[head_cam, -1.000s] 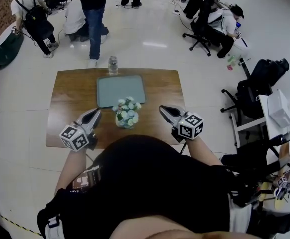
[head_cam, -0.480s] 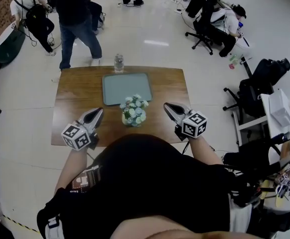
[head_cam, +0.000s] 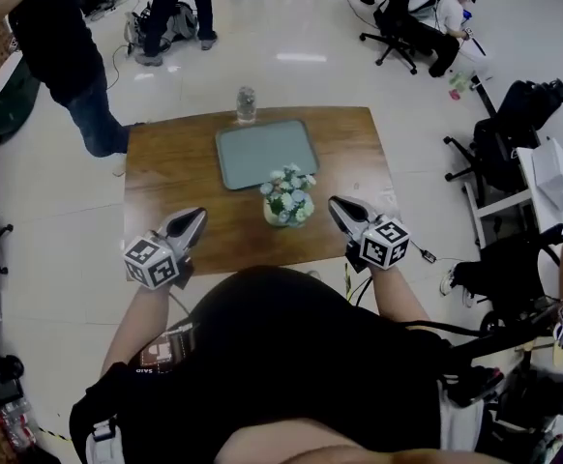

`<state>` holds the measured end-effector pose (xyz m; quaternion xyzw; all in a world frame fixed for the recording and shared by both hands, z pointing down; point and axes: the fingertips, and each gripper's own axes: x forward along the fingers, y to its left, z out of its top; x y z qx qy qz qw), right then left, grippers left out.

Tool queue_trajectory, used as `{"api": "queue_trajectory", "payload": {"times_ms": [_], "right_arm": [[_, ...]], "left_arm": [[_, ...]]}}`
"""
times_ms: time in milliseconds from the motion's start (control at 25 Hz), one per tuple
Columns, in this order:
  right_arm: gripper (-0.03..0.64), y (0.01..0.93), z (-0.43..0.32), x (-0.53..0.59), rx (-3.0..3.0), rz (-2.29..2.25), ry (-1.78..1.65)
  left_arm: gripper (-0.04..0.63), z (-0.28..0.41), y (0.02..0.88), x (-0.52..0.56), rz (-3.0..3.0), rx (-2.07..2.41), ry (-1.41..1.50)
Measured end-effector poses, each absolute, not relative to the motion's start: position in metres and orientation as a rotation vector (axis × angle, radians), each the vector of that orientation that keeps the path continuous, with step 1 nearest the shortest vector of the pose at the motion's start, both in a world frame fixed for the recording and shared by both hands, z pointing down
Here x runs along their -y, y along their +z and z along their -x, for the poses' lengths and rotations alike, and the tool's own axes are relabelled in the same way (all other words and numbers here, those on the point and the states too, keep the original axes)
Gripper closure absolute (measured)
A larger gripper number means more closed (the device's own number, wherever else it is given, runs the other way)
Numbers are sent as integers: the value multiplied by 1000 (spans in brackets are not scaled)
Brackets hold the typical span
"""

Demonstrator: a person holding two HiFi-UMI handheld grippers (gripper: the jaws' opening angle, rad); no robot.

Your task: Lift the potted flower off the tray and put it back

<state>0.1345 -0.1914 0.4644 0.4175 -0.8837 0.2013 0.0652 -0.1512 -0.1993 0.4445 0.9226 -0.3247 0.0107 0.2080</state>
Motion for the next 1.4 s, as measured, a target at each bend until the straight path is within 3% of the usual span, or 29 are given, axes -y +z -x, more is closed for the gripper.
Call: {"api": "queue_trajectory", "payload": {"times_ms": [600,840,1240,1400], "right_arm": [[566,516,-165,186,2682,-1171,749],[523,526,-170,177,2684,-1175,773],[372,544,-111,157,2610,-1304,686],[258,570,-91,155,2471,-1463,695]], "left_arm": [[595,102,456,188,-2507,914,92],[595,99,458,180,-2507,907,140],[595,171,482,193,-2535,760,147],[595,205,498,205,-2545,680,175]]}}
